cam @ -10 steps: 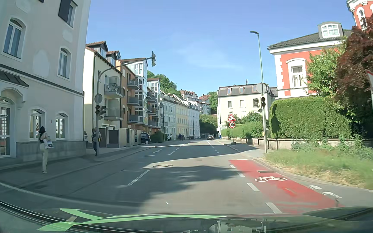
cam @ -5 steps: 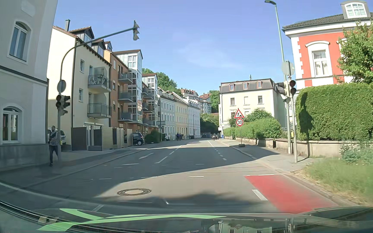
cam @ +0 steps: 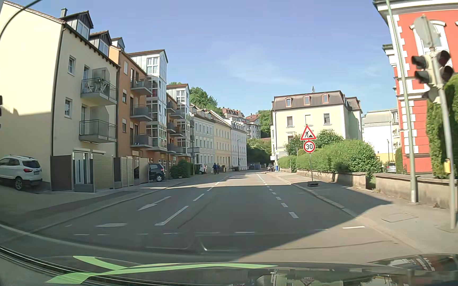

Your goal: Follow the waypoints while adhering to traffic rules and regulations

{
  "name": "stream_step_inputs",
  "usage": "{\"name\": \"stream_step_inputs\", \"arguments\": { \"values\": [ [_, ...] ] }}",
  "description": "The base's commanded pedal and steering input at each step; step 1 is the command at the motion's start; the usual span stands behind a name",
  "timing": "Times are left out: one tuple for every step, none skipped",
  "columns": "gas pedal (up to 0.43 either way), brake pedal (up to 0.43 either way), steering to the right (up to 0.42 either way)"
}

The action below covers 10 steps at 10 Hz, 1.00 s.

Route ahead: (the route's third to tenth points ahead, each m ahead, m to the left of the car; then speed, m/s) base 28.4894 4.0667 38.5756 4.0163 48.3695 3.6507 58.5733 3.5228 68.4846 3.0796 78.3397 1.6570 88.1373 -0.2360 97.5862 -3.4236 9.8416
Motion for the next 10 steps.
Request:
{"name": "stream_step_inputs", "arguments": {
  "values": [
    [0.087,0.000,-0.012],
    [0.059,0.000,-0.012],
    [0.020,0.000,-0.012],
    [0.000,0.000,-0.012],
    [0.000,0.000,-0.012],
    [0.000,0.000,-0.012],
    [0.000,0.000,-0.012],
    [0.000,0.000,-0.011],
    [0.000,0.000,-0.008],
    [0.000,0.000,-0.005]
  ]
}}
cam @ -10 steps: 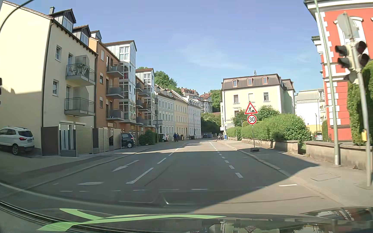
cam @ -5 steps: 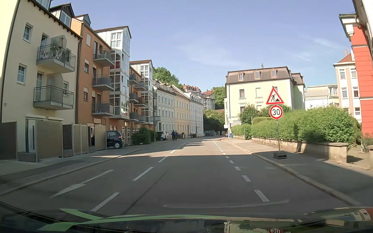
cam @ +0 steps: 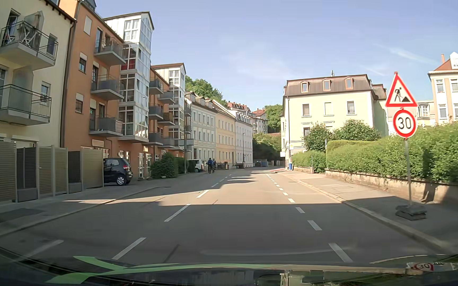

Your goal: Follow the waypoints while adhering to traffic rules and regulations

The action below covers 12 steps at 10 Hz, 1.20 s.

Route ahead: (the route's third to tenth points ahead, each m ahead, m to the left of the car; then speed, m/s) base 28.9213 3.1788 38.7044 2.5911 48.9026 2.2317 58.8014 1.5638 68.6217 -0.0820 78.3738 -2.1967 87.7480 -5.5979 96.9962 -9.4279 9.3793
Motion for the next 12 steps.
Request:
{"name": "stream_step_inputs", "arguments": {
  "values": [
    [0.000,0.000,-0.004],
    [0.000,0.000,-0.004],
    [0.000,0.000,-0.004],
    [0.000,0.000,-0.004],
    [0.000,0.000,-0.003],
    [0.000,0.000,-0.004],
    [0.000,0.000,-0.003],
    [0.000,0.000,-0.003],
    [0.020,0.000,-0.003],
    [0.028,0.000,-0.001],
    [0.028,0.000,0.000],
    [0.028,0.000,0.000]
  ]
}}
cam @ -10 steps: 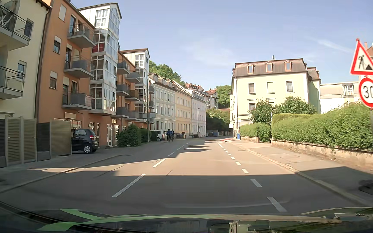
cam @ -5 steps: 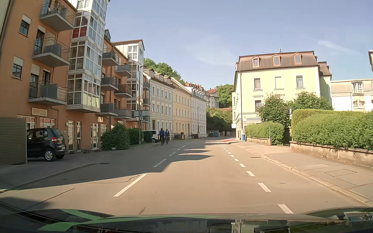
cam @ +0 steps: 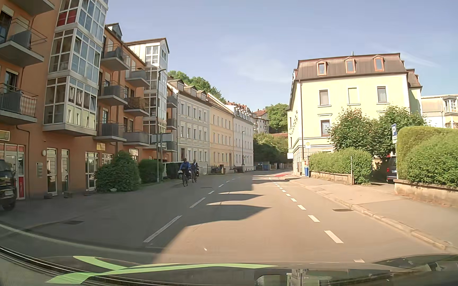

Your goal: Follow the waypoints while adhering to traffic rules and regulations

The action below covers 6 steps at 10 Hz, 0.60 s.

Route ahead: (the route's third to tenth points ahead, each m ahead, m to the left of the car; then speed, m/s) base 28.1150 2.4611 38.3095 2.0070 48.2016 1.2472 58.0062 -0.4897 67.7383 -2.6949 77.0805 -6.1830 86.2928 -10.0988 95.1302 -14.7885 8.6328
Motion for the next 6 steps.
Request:
{"name": "stream_step_inputs", "arguments": {
  "values": [
    [0.039,0.000,0.000],
    [0.039,0.000,0.000],
    [0.047,0.000,0.000],
    [0.047,0.000,0.000],
    [0.067,0.000,0.001],
    [0.087,0.000,0.001]
  ]
}}
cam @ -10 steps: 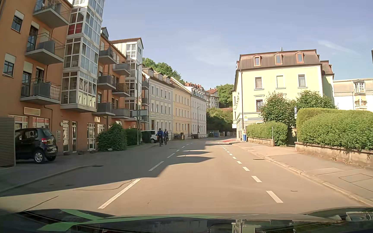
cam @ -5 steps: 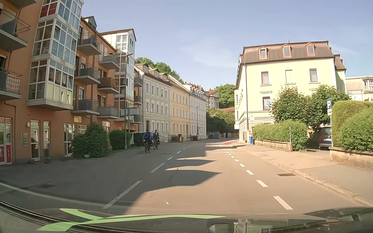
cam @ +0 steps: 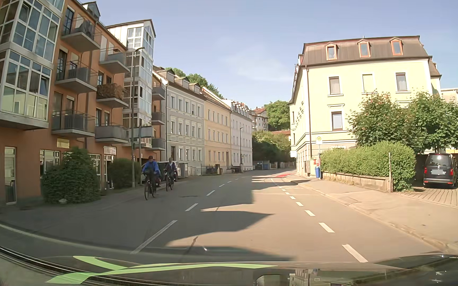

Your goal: Follow the waypoints while adhering to traffic rules and regulations

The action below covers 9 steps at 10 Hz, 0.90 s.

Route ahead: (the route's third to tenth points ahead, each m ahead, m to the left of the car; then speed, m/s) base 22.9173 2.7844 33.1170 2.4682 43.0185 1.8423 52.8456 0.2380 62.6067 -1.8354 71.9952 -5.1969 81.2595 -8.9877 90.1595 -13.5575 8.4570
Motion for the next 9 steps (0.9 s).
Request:
{"name": "stream_step_inputs", "arguments": {
  "values": [
    [0.098,0.000,0.003],
    [0.110,0.000,0.004],
    [0.110,0.000,0.004],
    [0.110,0.000,0.004],
    [0.118,0.000,0.004],
    [0.118,0.000,0.004],
    [0.110,0.000,0.004],
    [0.098,0.000,0.004],
    [0.087,0.000,0.004]
  ]
}}
